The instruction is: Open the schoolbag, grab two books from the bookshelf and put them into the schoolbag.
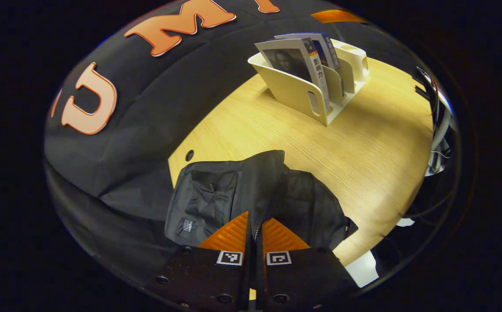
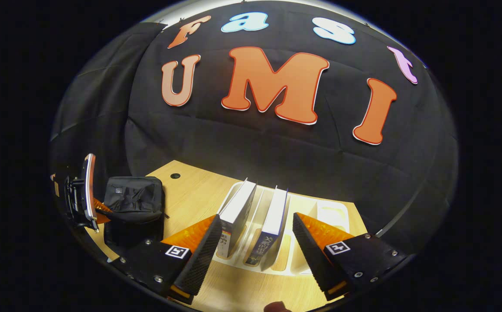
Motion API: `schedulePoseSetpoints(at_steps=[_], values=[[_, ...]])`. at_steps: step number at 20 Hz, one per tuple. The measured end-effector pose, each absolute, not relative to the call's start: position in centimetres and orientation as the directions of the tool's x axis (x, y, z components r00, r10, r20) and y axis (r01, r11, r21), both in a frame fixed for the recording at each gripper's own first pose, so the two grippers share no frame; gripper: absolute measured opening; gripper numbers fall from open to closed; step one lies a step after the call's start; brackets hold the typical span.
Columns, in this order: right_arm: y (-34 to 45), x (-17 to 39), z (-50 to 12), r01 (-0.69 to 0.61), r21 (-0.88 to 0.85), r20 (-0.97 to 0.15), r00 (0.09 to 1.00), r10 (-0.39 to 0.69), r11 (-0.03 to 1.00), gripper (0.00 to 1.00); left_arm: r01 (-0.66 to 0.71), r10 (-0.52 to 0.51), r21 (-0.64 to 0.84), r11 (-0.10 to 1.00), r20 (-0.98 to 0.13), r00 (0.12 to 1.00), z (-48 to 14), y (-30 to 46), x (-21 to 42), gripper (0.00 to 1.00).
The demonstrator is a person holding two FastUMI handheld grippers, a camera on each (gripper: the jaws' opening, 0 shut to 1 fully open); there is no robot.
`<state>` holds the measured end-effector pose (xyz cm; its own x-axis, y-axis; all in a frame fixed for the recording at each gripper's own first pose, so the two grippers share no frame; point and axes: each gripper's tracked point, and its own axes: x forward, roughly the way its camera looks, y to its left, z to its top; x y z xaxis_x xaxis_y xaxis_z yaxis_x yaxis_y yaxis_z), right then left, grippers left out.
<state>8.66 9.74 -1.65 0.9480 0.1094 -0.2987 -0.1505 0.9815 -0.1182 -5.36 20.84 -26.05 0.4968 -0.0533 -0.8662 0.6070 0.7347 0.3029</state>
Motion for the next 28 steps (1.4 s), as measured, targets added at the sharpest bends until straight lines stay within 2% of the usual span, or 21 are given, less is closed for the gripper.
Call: schedulePoseSetpoints(at_steps=[6, 10, 13, 16, 19, 22, 23, 24, 25, 26, 27, 28], values=[[12.4, 12.0, -1.3, -0.163, -0.110, -0.446, 0.890, 0.098, 0.981, 0.98, 0.689, -0.183, 0.172, 0.704, -0.893, 0.410, -23.0, 22.4, -2.9, 0.06], [13.7, 14.1, -1.1, -0.195, -0.125, -0.552, 0.828, 0.095, 0.973, 0.98, 0.727, -0.221, 0.137, 0.672, -0.901, 0.374, -21.1, 23.9, -0.5, 0.06], [14.3, 15.7, -2.4, -0.185, -0.088, -0.659, 0.747, 0.082, 0.979, 0.99, 0.756, -0.232, 0.137, 0.641, -0.904, 0.360, -19.3, 24.9, 1.1, 0.06], [14.9, 16.8, -4.1, -0.166, 0.021, -0.761, 0.637, 0.123, 0.986, 0.99, 0.771, -0.240, 0.125, 0.624, -0.909, 0.341, -18.1, 25.5, 2.2, 0.05], [14.4, 18.5, -5.2, -0.125, 0.021, -0.815, 0.573, 0.090, 0.992, 0.99, 0.786, -0.267, 0.076, 0.613, -0.917, 0.298, -17.7, 25.5, 2.5, 0.05], [14.0, 19.7, -6.9, -0.057, 0.015, -0.860, 0.509, 0.042, 0.998, 0.99, 0.785, -0.270, 0.073, 0.615, -0.916, 0.296, -17.5, 25.5, 3.2, 0.05], [14.3, 19.9, -7.6, -0.042, 0.035, -0.876, 0.479, 0.050, 0.999, 0.93, 0.788, -0.270, 0.072, 0.611, -0.917, 0.293, -17.4, 25.6, 3.1, 0.05], [14.6, 19.8, -8.2, -0.025, 0.043, -0.893, 0.447, 0.050, 0.999, 0.80, 0.789, -0.271, 0.071, 0.611, -0.917, 0.293, -17.4, 25.5, 3.0, 0.05], [14.8, 19.9, -8.6, -0.016, 0.047, -0.905, 0.422, 0.049, 0.999, 0.78, 0.788, -0.271, 0.067, 0.612, -0.918, 0.289, -17.6, 25.6, 3.0, 0.05], [14.6, 19.9, -8.9, -0.006, 0.040, -0.913, 0.406, 0.039, 0.999, 0.67, 0.787, -0.273, 0.064, 0.613, -0.918, 0.287, -17.7, 25.6, 3.1, 0.05], [14.5, 20.1, -9.3, 0.000, 0.035, -0.920, 0.391, 0.032, 0.999, 0.64, 0.787, -0.273, 0.062, 0.613, -0.919, 0.285, -17.6, 25.6, 3.1, 0.05], [14.4, 20.0, -9.4, 0.010, 0.030, -0.926, 0.376, 0.024, 0.999, 0.51, 0.787, -0.274, 0.061, 0.614, -0.919, 0.285, -17.7, 25.5, 3.2, 0.05]])
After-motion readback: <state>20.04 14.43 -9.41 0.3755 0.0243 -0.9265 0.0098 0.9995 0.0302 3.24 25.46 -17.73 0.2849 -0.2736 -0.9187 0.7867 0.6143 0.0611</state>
